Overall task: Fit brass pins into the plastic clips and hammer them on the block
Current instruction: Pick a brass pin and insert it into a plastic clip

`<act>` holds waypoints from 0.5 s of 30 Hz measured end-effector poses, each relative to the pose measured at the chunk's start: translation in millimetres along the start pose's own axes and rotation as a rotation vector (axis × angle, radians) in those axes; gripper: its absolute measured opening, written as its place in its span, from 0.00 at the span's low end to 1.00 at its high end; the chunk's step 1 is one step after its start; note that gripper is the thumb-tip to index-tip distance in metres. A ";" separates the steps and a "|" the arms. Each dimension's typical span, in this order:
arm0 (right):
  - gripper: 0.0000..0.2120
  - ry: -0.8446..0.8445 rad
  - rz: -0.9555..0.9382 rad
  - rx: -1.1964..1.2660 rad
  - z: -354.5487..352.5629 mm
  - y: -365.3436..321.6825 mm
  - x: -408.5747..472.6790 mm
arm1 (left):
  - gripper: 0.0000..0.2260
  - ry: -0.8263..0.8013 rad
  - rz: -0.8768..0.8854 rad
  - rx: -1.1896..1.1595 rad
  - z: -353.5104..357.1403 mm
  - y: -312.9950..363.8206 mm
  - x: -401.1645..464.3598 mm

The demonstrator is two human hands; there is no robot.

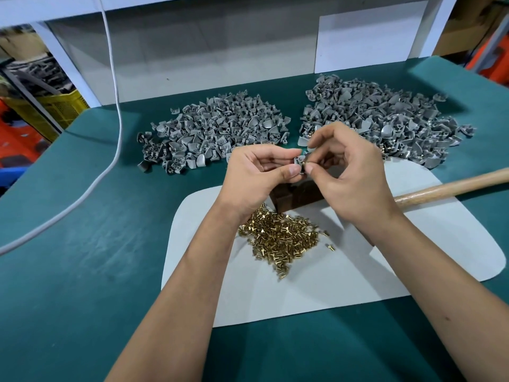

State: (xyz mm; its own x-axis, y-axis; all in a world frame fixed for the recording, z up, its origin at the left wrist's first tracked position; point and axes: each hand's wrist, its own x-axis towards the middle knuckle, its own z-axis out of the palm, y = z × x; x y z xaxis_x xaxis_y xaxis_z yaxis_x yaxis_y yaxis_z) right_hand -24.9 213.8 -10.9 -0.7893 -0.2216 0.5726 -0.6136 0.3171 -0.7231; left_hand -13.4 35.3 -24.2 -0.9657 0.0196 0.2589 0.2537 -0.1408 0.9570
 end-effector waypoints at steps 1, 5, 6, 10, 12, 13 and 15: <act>0.14 -0.001 0.010 0.009 0.2 0.0 0.1 | 0.12 0.001 -0.004 0.002 0.4 -0.2 0.0; 0.14 -0.045 0.010 -0.027 -0.1 -0.5 0.6 | 0.12 0.010 -0.021 0.002 1.4 -2.7 -0.5; 0.15 -0.059 0.007 -0.040 -1.0 -0.7 1.1 | 0.12 0.014 -0.026 0.000 1.7 -3.3 -0.6; 0.17 -0.106 -0.048 -0.119 -4.9 -1.9 3.2 | 0.11 0.023 -0.061 -0.023 1.4 -3.7 -0.2; 0.17 -0.125 -0.075 -0.166 -5.1 -2.7 3.7 | 0.11 0.016 -0.070 -0.018 1.2 -2.9 -0.3; 0.17 -0.131 -0.084 -0.181 -4.6 -2.8 3.7 | 0.11 0.015 -0.071 -0.015 1.2 -2.4 -0.2; 0.17 -0.128 -0.081 -0.185 -3.2 -3.2 3.0 | 0.11 0.016 -0.070 -0.007 1.6 -1.2 -0.3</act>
State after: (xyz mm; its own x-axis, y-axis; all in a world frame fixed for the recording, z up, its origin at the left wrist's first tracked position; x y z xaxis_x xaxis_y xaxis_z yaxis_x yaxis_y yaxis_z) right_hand -25.2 215.1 -5.7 -0.7414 -0.3644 0.5635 -0.6698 0.4548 -0.5870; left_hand -13.4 37.0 -25.2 -0.9818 0.0138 0.1893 0.1853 -0.1465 0.9717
